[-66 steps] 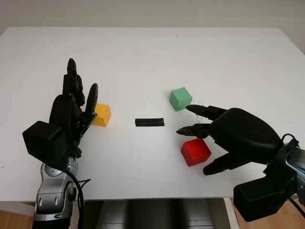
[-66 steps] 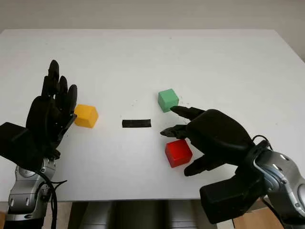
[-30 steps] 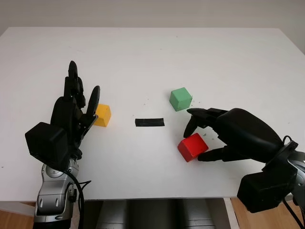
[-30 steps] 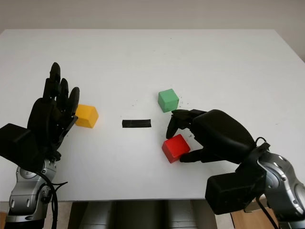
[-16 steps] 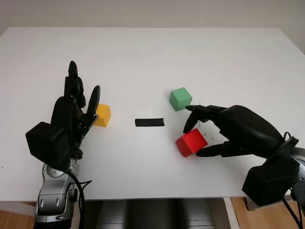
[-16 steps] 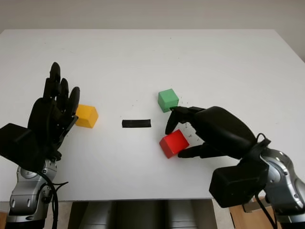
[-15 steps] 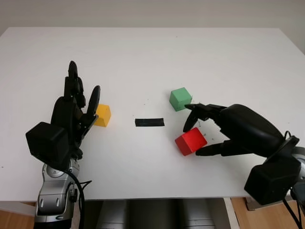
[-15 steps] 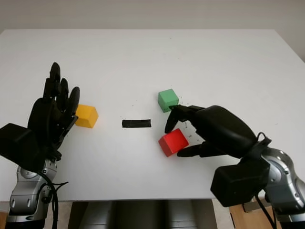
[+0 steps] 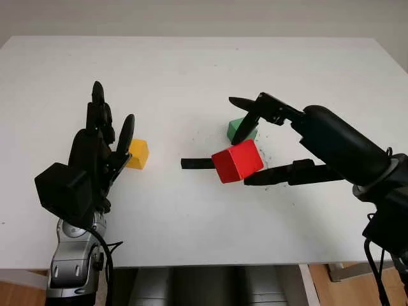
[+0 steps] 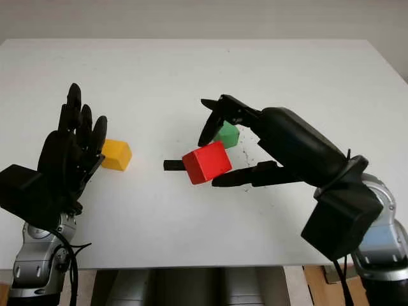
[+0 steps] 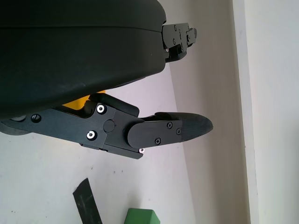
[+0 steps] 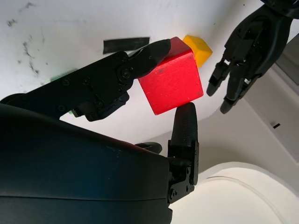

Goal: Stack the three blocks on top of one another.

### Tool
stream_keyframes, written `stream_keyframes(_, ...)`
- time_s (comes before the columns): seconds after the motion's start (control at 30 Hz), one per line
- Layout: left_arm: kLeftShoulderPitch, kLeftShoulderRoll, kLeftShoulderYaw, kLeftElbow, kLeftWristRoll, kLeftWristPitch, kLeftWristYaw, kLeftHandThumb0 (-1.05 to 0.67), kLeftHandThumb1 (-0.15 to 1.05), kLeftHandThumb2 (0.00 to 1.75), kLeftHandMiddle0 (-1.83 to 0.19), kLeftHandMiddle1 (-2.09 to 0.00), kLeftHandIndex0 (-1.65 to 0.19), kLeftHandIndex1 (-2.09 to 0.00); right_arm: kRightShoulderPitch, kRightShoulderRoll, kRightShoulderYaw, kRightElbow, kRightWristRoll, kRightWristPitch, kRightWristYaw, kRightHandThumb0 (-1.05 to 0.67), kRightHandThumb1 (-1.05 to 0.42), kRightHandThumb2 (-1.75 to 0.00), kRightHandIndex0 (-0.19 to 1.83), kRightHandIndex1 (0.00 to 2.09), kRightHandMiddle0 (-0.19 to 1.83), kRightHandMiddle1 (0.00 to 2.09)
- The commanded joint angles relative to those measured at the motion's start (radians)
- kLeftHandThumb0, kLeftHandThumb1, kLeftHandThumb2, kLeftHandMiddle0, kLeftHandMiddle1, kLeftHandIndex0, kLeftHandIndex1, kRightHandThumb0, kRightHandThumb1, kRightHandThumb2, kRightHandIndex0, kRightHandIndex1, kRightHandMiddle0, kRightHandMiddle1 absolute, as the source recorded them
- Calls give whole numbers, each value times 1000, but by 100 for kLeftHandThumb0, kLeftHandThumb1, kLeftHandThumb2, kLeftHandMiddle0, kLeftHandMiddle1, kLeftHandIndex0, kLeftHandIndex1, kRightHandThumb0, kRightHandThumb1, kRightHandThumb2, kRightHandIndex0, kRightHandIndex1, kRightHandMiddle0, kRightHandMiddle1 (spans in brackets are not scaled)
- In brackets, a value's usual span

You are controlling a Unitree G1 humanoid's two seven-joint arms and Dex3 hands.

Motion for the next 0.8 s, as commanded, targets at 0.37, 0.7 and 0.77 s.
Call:
stream_keyframes(0.37, -4, -12, -12, -17, 12, 0, 12, -56, 105, 46, 15, -5, 14, -5, -342, 98, 145, 238, -82, 247, 66, -31, -90, -5, 43, 9, 43, 162)
stream_keyframes(0.7, -11, -14, -11, -9, 5, -6, 13, -57, 105, 46, 15, -5, 15, -5, -466, 139, 211, 478, -141, 171, 103, -43, -93, -6, 39, 7, 37, 171)
stream_keyframes(0.77, -11, -16, -13, -9, 6, -4, 16, -57, 105, 46, 15, -5, 14, -5, -490, 143, 218, 516, -147, 161, 114, -42, -93, -6, 39, 7, 36, 170)
